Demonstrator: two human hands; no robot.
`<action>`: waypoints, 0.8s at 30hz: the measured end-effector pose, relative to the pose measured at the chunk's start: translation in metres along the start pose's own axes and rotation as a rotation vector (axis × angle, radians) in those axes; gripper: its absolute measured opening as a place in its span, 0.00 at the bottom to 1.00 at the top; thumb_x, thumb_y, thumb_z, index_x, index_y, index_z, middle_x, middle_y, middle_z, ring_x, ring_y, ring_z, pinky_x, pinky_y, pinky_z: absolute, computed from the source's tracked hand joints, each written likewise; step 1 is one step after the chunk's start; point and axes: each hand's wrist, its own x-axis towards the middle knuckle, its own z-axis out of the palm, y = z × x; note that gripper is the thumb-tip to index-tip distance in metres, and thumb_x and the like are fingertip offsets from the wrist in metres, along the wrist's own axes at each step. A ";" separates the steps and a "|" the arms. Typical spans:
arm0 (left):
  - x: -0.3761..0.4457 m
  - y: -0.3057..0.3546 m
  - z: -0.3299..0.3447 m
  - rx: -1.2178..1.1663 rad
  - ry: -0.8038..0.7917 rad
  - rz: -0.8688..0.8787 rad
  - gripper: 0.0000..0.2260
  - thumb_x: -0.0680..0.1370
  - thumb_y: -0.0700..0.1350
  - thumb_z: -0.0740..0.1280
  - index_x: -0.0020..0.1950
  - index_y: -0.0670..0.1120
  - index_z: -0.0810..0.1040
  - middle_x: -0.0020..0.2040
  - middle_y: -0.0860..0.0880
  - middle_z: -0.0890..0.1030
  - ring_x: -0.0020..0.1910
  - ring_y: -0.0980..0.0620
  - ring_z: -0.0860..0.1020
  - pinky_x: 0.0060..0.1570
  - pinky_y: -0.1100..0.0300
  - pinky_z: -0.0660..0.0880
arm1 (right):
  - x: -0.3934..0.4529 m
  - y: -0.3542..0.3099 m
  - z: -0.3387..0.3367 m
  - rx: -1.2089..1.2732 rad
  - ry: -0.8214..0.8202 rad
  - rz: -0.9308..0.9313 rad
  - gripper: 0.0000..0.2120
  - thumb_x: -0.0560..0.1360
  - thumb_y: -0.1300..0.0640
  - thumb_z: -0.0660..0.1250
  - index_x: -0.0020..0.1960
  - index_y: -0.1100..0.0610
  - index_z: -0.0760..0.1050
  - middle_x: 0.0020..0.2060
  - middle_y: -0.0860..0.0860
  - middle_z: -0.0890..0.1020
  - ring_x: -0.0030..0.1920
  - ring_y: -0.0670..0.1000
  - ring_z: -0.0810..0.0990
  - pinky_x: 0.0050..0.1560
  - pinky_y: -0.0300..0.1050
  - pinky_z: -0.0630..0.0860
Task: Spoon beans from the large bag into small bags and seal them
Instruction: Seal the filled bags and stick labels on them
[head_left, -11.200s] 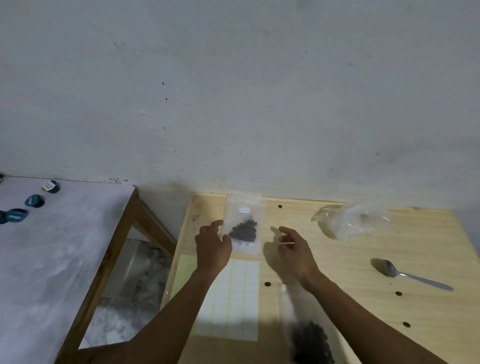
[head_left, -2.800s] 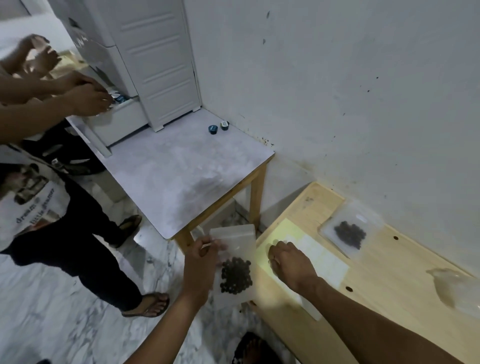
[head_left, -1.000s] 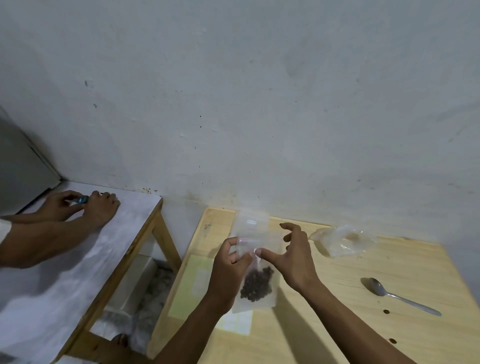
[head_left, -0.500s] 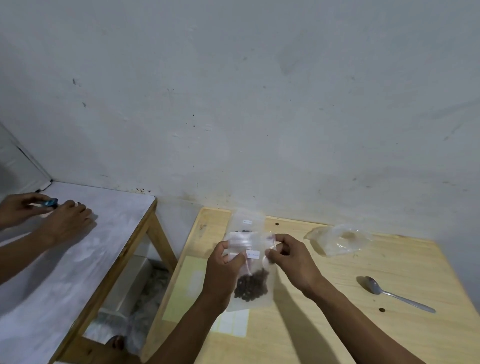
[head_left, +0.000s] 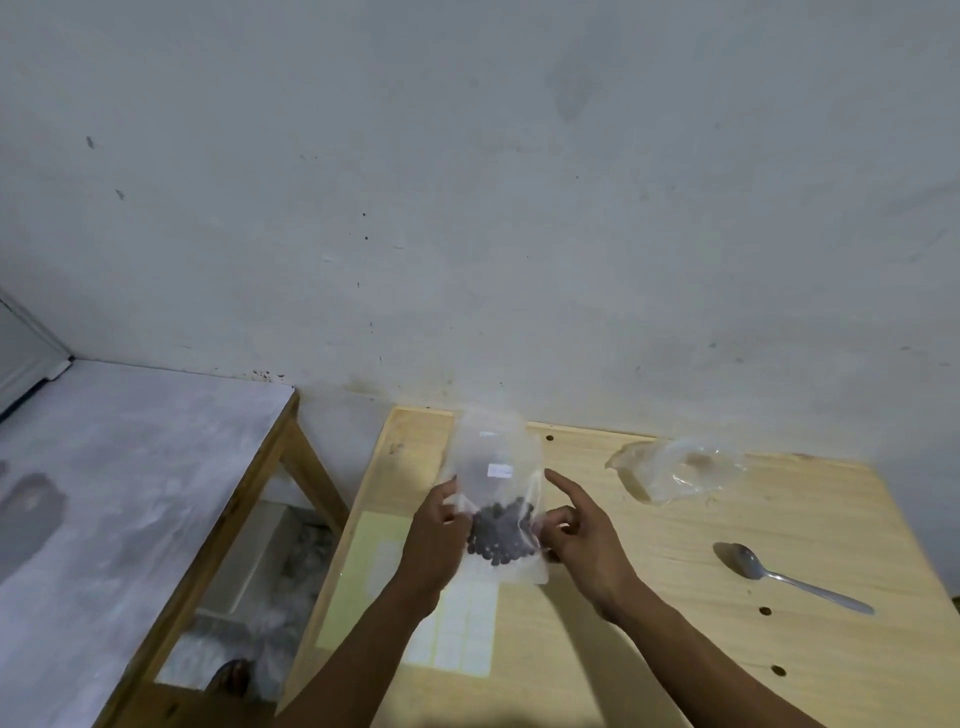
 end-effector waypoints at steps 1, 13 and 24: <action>0.002 -0.004 -0.001 0.023 -0.004 0.001 0.18 0.80 0.35 0.62 0.66 0.52 0.73 0.54 0.48 0.81 0.49 0.54 0.79 0.38 0.70 0.76 | 0.004 0.002 0.000 0.005 0.018 0.015 0.29 0.76 0.69 0.65 0.66 0.40 0.70 0.39 0.59 0.82 0.39 0.52 0.80 0.44 0.50 0.80; 0.073 -0.008 0.000 0.295 0.213 -0.040 0.20 0.77 0.34 0.62 0.66 0.50 0.78 0.47 0.44 0.83 0.40 0.50 0.79 0.37 0.65 0.77 | 0.071 0.011 0.029 -0.108 0.084 0.246 0.26 0.75 0.69 0.63 0.71 0.55 0.70 0.36 0.51 0.79 0.38 0.51 0.78 0.40 0.42 0.77; 0.117 -0.006 0.001 0.449 0.258 -0.028 0.16 0.79 0.41 0.66 0.67 0.48 0.77 0.54 0.45 0.81 0.52 0.47 0.79 0.52 0.56 0.76 | 0.115 0.000 0.035 -0.266 0.080 0.237 0.23 0.79 0.63 0.64 0.73 0.61 0.67 0.39 0.51 0.77 0.41 0.49 0.77 0.44 0.36 0.74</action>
